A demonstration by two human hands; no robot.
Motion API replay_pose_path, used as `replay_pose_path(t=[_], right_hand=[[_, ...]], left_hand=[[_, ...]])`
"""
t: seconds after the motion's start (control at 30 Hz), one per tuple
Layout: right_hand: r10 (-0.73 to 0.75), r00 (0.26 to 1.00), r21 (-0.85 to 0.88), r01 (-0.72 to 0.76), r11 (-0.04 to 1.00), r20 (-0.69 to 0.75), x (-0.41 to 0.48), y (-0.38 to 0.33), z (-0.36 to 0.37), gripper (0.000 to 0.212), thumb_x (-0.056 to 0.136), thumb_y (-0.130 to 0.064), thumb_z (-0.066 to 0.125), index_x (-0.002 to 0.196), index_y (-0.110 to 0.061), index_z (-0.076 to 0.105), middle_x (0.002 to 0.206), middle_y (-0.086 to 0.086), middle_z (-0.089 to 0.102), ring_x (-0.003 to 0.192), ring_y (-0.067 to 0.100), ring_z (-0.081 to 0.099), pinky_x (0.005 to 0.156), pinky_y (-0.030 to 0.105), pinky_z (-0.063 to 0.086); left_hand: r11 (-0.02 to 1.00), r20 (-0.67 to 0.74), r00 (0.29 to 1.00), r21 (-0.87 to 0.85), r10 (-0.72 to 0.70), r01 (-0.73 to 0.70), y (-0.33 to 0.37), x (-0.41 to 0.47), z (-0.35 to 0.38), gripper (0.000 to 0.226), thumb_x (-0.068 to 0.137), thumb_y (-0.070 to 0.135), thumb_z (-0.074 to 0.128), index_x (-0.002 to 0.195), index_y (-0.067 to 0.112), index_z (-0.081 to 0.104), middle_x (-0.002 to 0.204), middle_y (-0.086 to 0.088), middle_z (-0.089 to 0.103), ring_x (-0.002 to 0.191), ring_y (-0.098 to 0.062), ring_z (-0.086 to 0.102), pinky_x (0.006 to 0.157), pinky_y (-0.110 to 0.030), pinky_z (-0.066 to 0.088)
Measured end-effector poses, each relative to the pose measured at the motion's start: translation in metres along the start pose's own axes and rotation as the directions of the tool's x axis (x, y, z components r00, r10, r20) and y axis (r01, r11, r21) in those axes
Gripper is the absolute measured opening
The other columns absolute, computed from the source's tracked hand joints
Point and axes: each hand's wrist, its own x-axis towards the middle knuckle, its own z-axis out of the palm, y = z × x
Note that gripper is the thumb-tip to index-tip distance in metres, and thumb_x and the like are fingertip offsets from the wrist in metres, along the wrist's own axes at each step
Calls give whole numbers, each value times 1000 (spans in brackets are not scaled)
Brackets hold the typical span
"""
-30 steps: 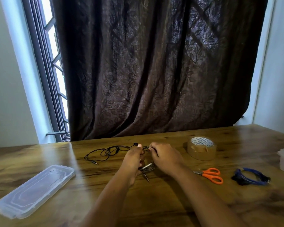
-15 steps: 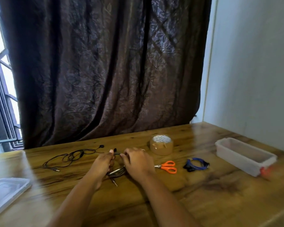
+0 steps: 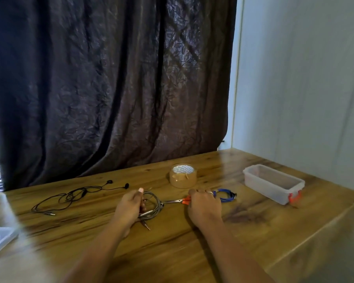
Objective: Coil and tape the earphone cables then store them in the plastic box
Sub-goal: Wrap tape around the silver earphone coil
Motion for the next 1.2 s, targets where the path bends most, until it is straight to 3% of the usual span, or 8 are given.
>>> replay_pose_path(t=[0.13, 0.23, 0.3, 0.47, 0.57, 0.73, 0.87, 1.2], right_hand=[[-19, 1000, 58, 18, 998, 23, 5, 0, 5, 27, 95, -13, 46, 118, -17, 59, 117, 6, 58, 109, 25, 54, 90, 38, 50], [-30, 999, 23, 29, 999, 34, 12, -4, 4, 26, 93, -12, 49, 114, -19, 62, 112, 6, 60, 105, 24, 54, 83, 36, 51], [-11, 1000, 27, 11, 1000, 0, 19, -6, 0, 23, 89, -16, 57, 111, -20, 63, 107, 4, 63, 102, 22, 56, 76, 35, 51], [82, 974, 200, -40, 979, -209, 45, -7, -4, 30, 93, -22, 51, 123, -25, 49, 112, 0, 62, 105, 21, 56, 74, 35, 52], [116, 966, 253, -55, 966, -232, 57, -6, 2, 35, 96, -35, 50, 129, -25, 48, 124, -1, 53, 111, 19, 52, 77, 32, 51], [142, 956, 317, -56, 947, -256, 66, -5, 15, 20, 96, -30, 51, 115, -27, 58, 120, -4, 53, 103, 14, 51, 67, 23, 44], [123, 947, 354, -10, 935, -298, 69, -3, 17, 19, 98, -26, 47, 106, -26, 64, 107, -4, 61, 90, 12, 56, 67, 24, 47], [-46, 952, 197, 109, 974, -302, 67, -11, 16, 21, 99, -22, 44, 109, -23, 62, 99, -2, 68, 89, 16, 65, 69, 27, 50]], left_hand=[[981, -86, 993, 183, 85, -68, -8, 4, -7, 26, 100, 28, 41, 89, 13, 60, 89, -6, 63, 80, -16, 59, 69, -26, 47], [801, -92, 964, 579, 250, -152, -20, 16, -15, 29, 100, 29, 41, 93, 14, 64, 90, -5, 59, 79, -14, 54, 71, -25, 42], [718, -85, 949, 676, 302, -168, -25, 20, -19, 31, 100, 30, 41, 100, 13, 67, 92, -2, 57, 81, -13, 52, 72, -24, 40], [608, -63, 954, 782, 292, -135, -27, 22, -18, 33, 101, 35, 35, 105, 17, 63, 92, 2, 53, 76, -6, 49, 62, -16, 34], [614, -60, 956, 778, 286, -135, -27, 24, -19, 33, 101, 37, 34, 106, 19, 62, 89, 2, 55, 73, -5, 50, 54, -15, 32], [630, -59, 952, 762, 301, -152, -28, 25, -18, 34, 101, 39, 33, 108, 21, 60, 91, 5, 58, 78, -5, 54, 60, -16, 36], [607, -54, 958, 784, 282, -134, -25, 21, -18, 32, 101, 38, 33, 112, 22, 58, 96, 5, 58, 75, -1, 52, 51, -14, 34], [551, -60, 947, 824, 315, -132, -27, 20, -17, 35, 99, 40, 37, 124, 26, 56, 114, 4, 54, 99, -8, 51, 81, -20, 45]])
